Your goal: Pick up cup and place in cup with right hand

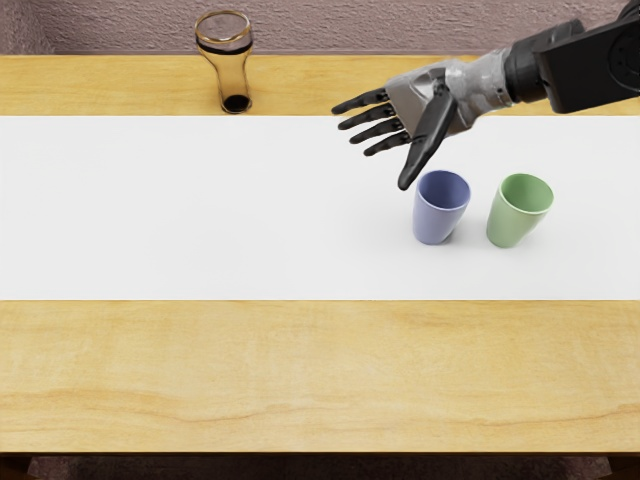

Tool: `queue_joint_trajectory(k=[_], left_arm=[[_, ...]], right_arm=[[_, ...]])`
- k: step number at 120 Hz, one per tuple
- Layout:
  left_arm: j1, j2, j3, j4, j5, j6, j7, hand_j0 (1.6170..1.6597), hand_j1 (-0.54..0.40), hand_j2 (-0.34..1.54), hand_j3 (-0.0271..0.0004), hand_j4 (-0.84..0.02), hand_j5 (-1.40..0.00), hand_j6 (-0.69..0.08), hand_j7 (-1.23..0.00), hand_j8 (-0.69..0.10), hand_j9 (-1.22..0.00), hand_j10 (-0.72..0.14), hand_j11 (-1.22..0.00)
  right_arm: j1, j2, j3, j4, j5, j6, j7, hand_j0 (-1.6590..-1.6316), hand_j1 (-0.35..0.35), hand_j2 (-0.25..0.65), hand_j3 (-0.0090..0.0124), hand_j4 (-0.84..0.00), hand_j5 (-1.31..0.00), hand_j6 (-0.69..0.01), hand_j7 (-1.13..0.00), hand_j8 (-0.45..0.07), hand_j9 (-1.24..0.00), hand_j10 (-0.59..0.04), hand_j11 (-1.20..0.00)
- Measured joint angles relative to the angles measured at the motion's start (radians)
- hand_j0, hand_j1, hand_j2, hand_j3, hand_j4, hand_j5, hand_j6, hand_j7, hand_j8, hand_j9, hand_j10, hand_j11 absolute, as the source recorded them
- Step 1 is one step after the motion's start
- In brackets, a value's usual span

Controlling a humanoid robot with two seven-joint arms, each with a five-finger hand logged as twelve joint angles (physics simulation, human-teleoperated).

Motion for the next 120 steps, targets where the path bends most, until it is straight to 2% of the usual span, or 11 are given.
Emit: queue_joint_trajectory(k=[17,31,43,51,66,80,92,104,120], left_arm=[[0.0,0.0,0.0,0.0,0.0,0.0,0.0,1.6581,0.344,0.0,0.0,-0.004,0.0,-0.004,0.0,-0.004,0.0,-0.004,0.0],[0.0,0.0,0.0,0.0,0.0,0.0,0.0,1.6581,0.344,0.0,0.0,-0.004,0.0,-0.004,0.0,-0.004,0.0,-0.004,0.0],[0.0,0.0,0.0,0.0,0.0,0.0,0.0,1.6581,0.344,0.0,0.0,-0.004,0.0,-0.004,0.0,-0.004,0.0,-0.004,0.0],[-0.001,0.0,0.0,0.0,0.0,0.0,0.0,1.6581,0.344,0.0,0.0,-0.004,0.0,-0.004,0.0,-0.004,0.0,-0.004,0.0],[0.0,0.0,0.0,0.0,0.0,0.0,0.0,1.6581,0.344,0.0,0.0,-0.004,0.0,-0.004,0.0,-0.004,0.0,-0.004,0.0],[-0.001,0.0,0.0,0.0,0.0,0.0,0.0,1.6581,0.344,0.0,0.0,-0.004,0.0,-0.004,0.0,-0.004,0.0,-0.004,0.0],[-0.001,0.0,0.0,0.0,0.0,0.0,0.0,1.6581,0.344,0.0,0.0,-0.004,0.0,-0.004,0.0,-0.004,0.0,-0.004,0.0],[0.0,0.0,0.0,0.0,0.0,0.0,0.0,1.6581,0.344,0.0,0.0,-0.004,0.0,-0.004,0.0,-0.004,0.0,-0.004,0.0],[-0.001,0.0,0.0,0.0,0.0,0.0,0.0,1.6581,0.344,0.0,0.0,-0.004,0.0,-0.004,0.0,-0.004,0.0,-0.004,0.0]], right_arm=[[0.003,0.0,-0.008,0.007,-0.032,0.0,0.0,-1.6581,-0.327,-0.004,0.0,-0.019,-0.02,-0.019,-0.02,-0.019,-0.02,-0.019,-0.02],[0.031,0.025,-0.012,-0.033,-0.295,-0.014,0.0,-1.6581,-0.325,-0.004,0.0,-0.02,-0.03,-0.02,-0.03,-0.02,-0.03,-0.02,-0.03],[0.056,0.04,-0.066,-0.033,-0.481,-0.181,0.0,-1.6581,-0.324,-0.004,0.0,-0.022,-0.03,-0.022,-0.03,-0.022,-0.03,-0.021,-0.03],[0.07,0.032,-0.102,0.008,-0.553,-0.279,0.0,-1.6581,-0.324,-0.005,0.0,-0.022,-0.03,-0.023,-0.03,-0.022,-0.03,-0.022,-0.03],[0.08,0.021,-0.202,0.11,-0.619,-0.377,0.0,-1.6581,-0.323,-0.004,0.0,-0.024,-0.03,-0.024,-0.03,-0.024,-0.03,-0.023,-0.03],[0.077,-0.045,-0.255,0.28,-0.669,-0.587,0.0,-1.6581,-0.323,-0.004,0.0,-0.024,-0.03,-0.025,-0.03,-0.024,-0.03,-0.023,-0.03],[0.07,-0.069,-0.302,0.392,-0.693,-0.688,0.0,-1.6581,-0.323,-0.004,0.0,-0.025,-0.03,-0.026,-0.03,-0.025,-0.03,-0.024,-0.03],[0.031,-0.056,-0.318,0.435,-0.719,-0.806,0.0,-1.6581,-0.322,-0.004,0.0,-0.025,-0.03,-0.027,-0.03,-0.026,-0.03,-0.025,-0.03],[-0.012,-0.02,-0.329,0.439,-0.752,-0.883,0.0,-1.6581,-0.321,-0.004,0.0,-0.026,-0.03,-0.027,-0.03,-0.027,-0.03,-0.026,-0.03]])
